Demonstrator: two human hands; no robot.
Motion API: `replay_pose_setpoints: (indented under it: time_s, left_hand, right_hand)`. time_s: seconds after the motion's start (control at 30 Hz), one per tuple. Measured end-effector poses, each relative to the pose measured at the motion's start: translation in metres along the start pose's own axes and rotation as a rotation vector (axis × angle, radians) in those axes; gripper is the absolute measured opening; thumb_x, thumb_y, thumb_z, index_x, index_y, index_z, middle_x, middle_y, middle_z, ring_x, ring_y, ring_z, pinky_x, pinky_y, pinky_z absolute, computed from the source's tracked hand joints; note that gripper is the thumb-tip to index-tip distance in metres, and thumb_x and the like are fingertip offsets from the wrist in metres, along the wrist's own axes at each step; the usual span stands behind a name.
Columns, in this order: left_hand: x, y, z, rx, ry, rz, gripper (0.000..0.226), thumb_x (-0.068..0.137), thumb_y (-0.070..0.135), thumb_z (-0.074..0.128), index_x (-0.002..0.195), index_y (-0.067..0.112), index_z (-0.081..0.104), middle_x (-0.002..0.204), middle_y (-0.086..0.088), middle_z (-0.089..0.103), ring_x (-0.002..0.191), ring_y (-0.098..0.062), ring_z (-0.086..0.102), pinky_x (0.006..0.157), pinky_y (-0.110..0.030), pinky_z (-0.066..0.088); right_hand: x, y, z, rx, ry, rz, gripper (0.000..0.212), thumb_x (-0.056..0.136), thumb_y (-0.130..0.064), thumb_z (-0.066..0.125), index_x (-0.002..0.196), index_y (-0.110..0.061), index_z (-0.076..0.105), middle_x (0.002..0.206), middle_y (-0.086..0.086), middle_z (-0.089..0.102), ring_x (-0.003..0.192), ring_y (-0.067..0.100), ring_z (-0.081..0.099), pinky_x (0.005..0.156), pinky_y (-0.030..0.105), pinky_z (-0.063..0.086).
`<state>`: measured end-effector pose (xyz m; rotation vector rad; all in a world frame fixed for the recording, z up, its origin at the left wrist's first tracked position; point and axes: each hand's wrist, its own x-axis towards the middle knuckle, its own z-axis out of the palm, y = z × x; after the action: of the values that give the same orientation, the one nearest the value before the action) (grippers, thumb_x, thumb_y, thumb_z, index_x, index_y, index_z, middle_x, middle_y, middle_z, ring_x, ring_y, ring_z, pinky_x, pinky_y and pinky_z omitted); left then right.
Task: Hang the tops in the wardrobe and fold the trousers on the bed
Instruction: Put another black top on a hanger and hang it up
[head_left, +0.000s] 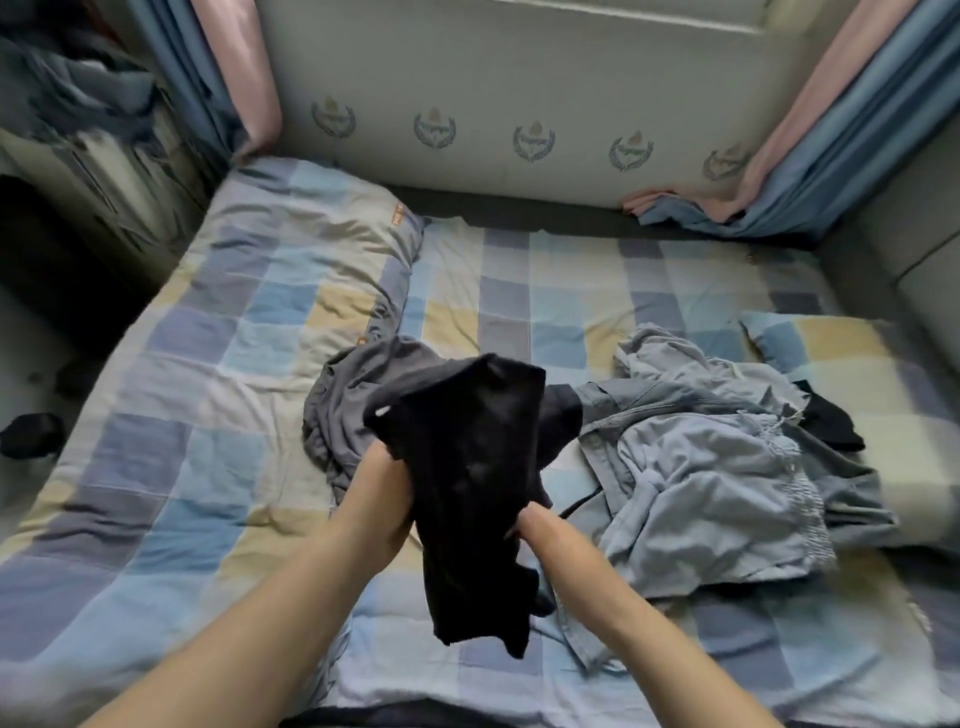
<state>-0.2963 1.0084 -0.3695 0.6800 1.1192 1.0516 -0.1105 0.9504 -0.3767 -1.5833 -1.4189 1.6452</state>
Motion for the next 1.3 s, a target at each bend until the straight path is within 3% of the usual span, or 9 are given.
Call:
replay_pose_setpoints:
  time_s: [0.13, 0.23, 0.37, 0.57, 0.73, 0.87, 1.03, 1.17, 1.3]
  left_hand:
    - [-0.039, 0.027, 0.001, 0.245, -0.133, 0.229, 0.030, 0.071, 0.029, 0.071, 0.100, 0.034, 0.070, 0.098, 0.005, 0.074, 0.093, -0.014, 0.070, 0.071, -0.023, 0.056]
    - [-0.063, 0.045, -0.001, 0.265, -0.193, 0.299, 0.030, 0.075, 0.019, 0.068, 0.104, 0.025, 0.067, 0.100, 0.005, 0.073, 0.098, -0.012, 0.068, 0.078, -0.025, 0.054]
    - [-0.094, 0.069, -0.001, 0.138, -0.273, 0.223, 0.014, 0.085, 0.018, 0.069, 0.097, 0.025, 0.069, 0.097, 0.000, 0.073, 0.097, -0.021, 0.068, 0.077, -0.026, 0.055]
    - [-0.137, 0.087, 0.006, 0.147, -0.386, 0.255, 0.019, 0.087, 0.006, 0.066, 0.097, 0.022, 0.070, 0.092, 0.000, 0.075, 0.088, -0.016, 0.072, 0.073, -0.024, 0.057]
    - [-0.170, 0.083, 0.014, 0.121, -0.498, 0.077, 0.014, 0.085, 0.013, 0.068, 0.098, 0.015, 0.070, 0.092, -0.010, 0.074, 0.089, -0.024, 0.071, 0.077, -0.031, 0.059]
    - [-0.194, 0.079, 0.024, -0.003, -0.610, -0.101, 0.030, 0.069, 0.034, 0.074, 0.097, 0.021, 0.073, 0.098, -0.010, 0.074, 0.091, -0.024, 0.072, 0.069, -0.028, 0.057]
    - [-0.223, 0.073, 0.045, 0.016, -0.797, -0.233, 0.033, 0.070, 0.038, 0.076, 0.095, 0.016, 0.075, 0.101, -0.014, 0.073, 0.094, -0.027, 0.071, 0.066, -0.028, 0.057]
    - [-0.228, 0.079, 0.059, 0.229, -0.934, -0.069, 0.041, 0.070, 0.037, 0.077, 0.104, 0.016, 0.070, 0.098, -0.009, 0.074, 0.091, -0.024, 0.072, 0.064, -0.022, 0.055]
    - [-0.256, 0.086, 0.082, 0.463, -1.197, 0.213, 0.030, 0.064, 0.039, 0.082, 0.092, 0.040, 0.071, 0.093, 0.007, 0.075, 0.086, -0.011, 0.071, 0.064, -0.014, 0.053]
  right_hand:
    - [-0.037, -0.045, 0.016, 0.070, 0.156, -0.057, 0.049, 0.074, -0.079, 0.041, 0.111, -0.050, 0.053, 0.110, -0.034, 0.060, 0.108, -0.015, 0.053, 0.091, 0.013, 0.042]
    - [-0.066, -0.080, 0.034, 0.307, 0.221, -0.093, 0.072, 0.061, -0.083, 0.053, 0.124, -0.048, 0.045, 0.121, -0.024, 0.061, 0.114, -0.003, 0.057, 0.094, 0.026, 0.049]
    - [-0.105, -0.118, 0.057, 0.177, 0.431, -0.177, 0.114, 0.042, -0.097, 0.047, 0.141, -0.054, 0.010, 0.143, -0.036, 0.018, 0.135, -0.008, 0.019, 0.109, 0.024, 0.024]
    - [-0.146, -0.132, 0.106, -0.321, 0.492, -0.247, 0.084, 0.073, -0.057, 0.068, 0.137, -0.064, 0.015, 0.152, -0.030, -0.004, 0.132, -0.022, 0.001, 0.103, 0.006, 0.018]
    - [-0.179, -0.120, 0.135, -0.139, 0.633, -0.256, 0.081, 0.083, -0.017, 0.065, 0.144, -0.048, 0.020, 0.151, -0.017, 0.026, 0.137, -0.008, 0.024, 0.114, 0.029, 0.029]
    - [-0.207, -0.111, 0.145, 0.033, 0.730, -0.221, 0.081, 0.076, -0.045, 0.070, 0.130, -0.066, 0.013, 0.143, -0.028, 0.036, 0.129, -0.013, 0.034, 0.105, 0.015, 0.037]
    - [-0.261, -0.091, 0.145, -0.079, 0.968, -0.166, 0.071, 0.081, -0.009, 0.057, 0.130, -0.055, 0.035, 0.113, -0.046, 0.051, 0.109, -0.020, 0.048, 0.085, 0.000, 0.037]
    - [-0.331, -0.079, 0.140, -0.109, 1.296, -0.182, 0.060, 0.080, 0.007, 0.050, 0.107, -0.045, 0.060, 0.102, -0.029, 0.066, 0.098, -0.005, 0.061, 0.081, 0.007, 0.044]
    - [-0.408, -0.079, 0.147, -0.130, 1.438, -0.256, 0.048, 0.086, 0.005, 0.051, 0.104, -0.038, 0.062, 0.103, -0.027, 0.066, 0.101, -0.009, 0.059, 0.081, 0.001, 0.039]
